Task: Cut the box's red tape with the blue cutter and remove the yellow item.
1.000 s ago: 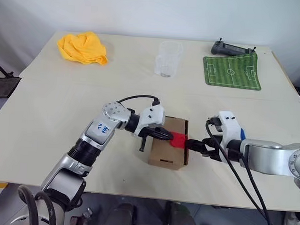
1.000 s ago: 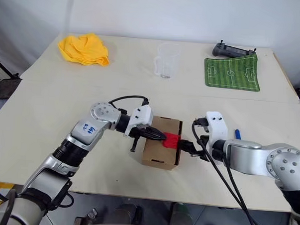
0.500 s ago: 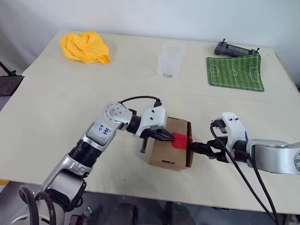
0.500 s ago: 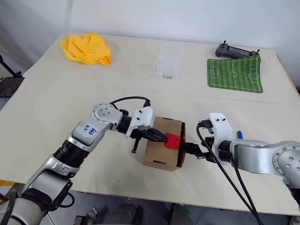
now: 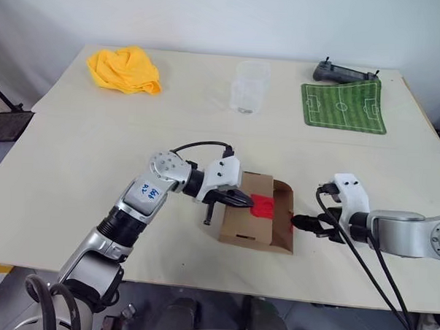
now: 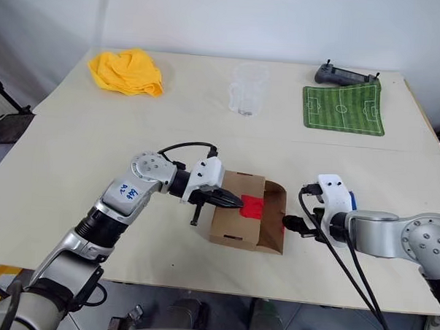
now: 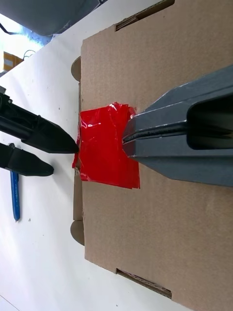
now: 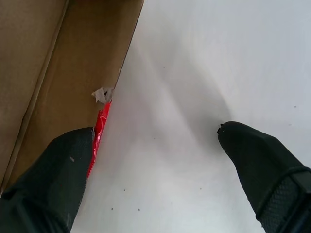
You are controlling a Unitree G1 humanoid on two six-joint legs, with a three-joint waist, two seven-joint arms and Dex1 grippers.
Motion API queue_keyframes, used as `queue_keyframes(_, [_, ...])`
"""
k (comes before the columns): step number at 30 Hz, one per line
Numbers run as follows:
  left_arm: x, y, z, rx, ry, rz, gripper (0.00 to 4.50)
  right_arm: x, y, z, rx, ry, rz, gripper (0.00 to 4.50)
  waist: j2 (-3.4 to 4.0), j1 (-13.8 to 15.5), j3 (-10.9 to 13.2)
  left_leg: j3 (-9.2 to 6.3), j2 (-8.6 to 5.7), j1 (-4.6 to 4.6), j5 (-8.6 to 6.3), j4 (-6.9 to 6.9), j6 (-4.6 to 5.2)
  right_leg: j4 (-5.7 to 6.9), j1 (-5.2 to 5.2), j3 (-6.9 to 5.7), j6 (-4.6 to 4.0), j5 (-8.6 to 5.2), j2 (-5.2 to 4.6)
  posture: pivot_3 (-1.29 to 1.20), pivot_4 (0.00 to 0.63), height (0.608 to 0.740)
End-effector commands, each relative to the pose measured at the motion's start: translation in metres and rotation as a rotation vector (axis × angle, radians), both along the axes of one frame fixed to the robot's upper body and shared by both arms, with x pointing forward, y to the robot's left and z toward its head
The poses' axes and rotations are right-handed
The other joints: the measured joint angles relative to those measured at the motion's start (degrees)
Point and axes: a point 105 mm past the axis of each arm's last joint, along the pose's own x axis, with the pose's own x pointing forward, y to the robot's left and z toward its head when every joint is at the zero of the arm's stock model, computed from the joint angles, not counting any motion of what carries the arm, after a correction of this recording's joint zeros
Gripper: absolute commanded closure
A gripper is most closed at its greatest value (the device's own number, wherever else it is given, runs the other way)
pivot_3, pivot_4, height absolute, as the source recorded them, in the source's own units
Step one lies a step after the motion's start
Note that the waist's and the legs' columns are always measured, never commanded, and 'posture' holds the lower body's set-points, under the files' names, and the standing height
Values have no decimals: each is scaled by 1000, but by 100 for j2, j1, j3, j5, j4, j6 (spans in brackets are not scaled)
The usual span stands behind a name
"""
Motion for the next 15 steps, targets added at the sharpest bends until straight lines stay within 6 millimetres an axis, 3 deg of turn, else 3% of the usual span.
queue_keyframes(1, [-1, 7, -21, 70, 56, 27, 4500, 7, -10, 10, -5, -48, -42, 18, 0, 0, 0, 0, 0, 0, 0, 0, 0, 0, 0, 0, 0, 0, 0, 0, 150, 740])
queue_keyframes(7, [-1, 7, -19, 67, 47, 25, 4500, 14, -12, 27, -25, -127, -23, 18, 0, 0, 0, 0, 0, -1, 0, 0, 0, 1, -1, 0, 0, 0, 4, 0, 150, 740])
queue_keyframes(10, [0, 7, -19, 66, 45, 25, 4500, 18, -6, 36, -79, -190, 29, 18, 1, -1, 0, 1, 0, -1, 0, 0, 0, 0, -2, 1, 0, 0, 6, 0, 150, 740])
queue_keyframes(15, [-1, 6, -18, 61, 44, 28, 4500, 16, 14, 32, -103, -220, 100, 18, 0, -1, 0, -1, 1, -1, 0, -2, -1, 0, -4, 0, 0, 0, 5, 0, 150, 740])
